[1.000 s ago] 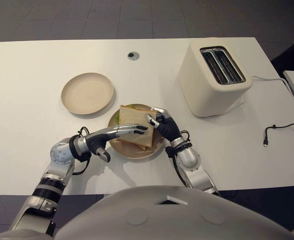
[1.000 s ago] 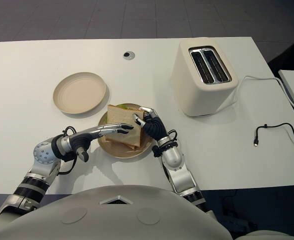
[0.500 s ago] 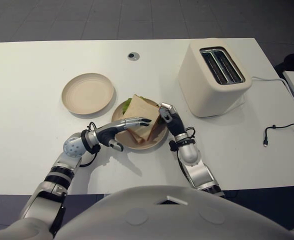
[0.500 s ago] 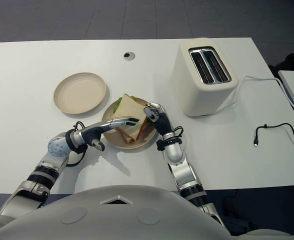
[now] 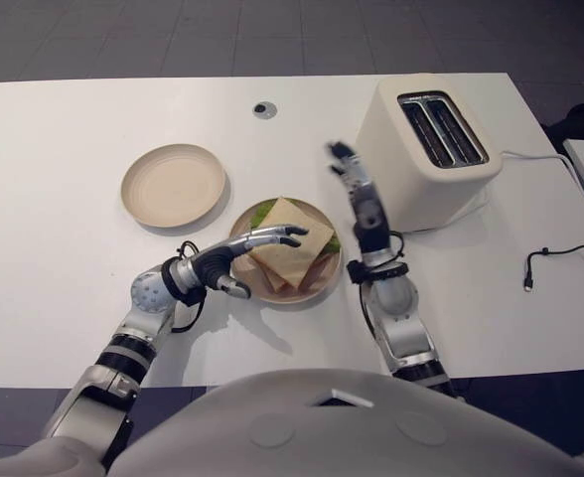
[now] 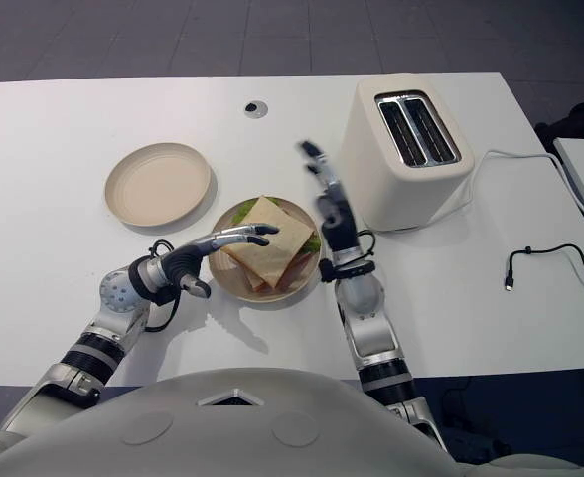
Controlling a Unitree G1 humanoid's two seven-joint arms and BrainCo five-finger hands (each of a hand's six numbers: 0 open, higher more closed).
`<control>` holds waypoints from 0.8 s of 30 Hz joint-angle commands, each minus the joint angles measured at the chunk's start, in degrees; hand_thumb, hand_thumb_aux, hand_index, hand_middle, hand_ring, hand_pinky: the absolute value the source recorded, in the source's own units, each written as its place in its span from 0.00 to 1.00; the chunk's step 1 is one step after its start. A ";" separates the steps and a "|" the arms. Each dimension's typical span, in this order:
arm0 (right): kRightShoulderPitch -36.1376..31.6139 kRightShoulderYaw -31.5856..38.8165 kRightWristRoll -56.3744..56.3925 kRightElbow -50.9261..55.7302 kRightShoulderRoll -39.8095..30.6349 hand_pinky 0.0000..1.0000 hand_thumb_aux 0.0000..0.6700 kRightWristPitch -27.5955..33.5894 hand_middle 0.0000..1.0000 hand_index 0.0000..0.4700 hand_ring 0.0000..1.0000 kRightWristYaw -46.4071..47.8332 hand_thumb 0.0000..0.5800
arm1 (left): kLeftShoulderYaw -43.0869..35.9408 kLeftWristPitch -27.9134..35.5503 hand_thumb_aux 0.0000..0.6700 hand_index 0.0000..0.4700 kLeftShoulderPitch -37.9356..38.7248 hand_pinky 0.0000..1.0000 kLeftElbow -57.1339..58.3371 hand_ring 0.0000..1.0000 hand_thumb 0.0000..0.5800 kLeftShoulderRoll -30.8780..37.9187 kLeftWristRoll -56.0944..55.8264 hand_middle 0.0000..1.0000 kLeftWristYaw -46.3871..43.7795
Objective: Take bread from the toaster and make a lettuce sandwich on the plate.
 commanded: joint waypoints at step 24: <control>-16.20 0.09 -23.80 30.38 -14.50 1.00 1.00 3.05 1.00 1.00 1.00 -4.92 1.00 | 4.56 3.55 1.00 1.00 -14.64 1.00 42.28 1.00 1.00 -5.52 41.30 1.00 23.94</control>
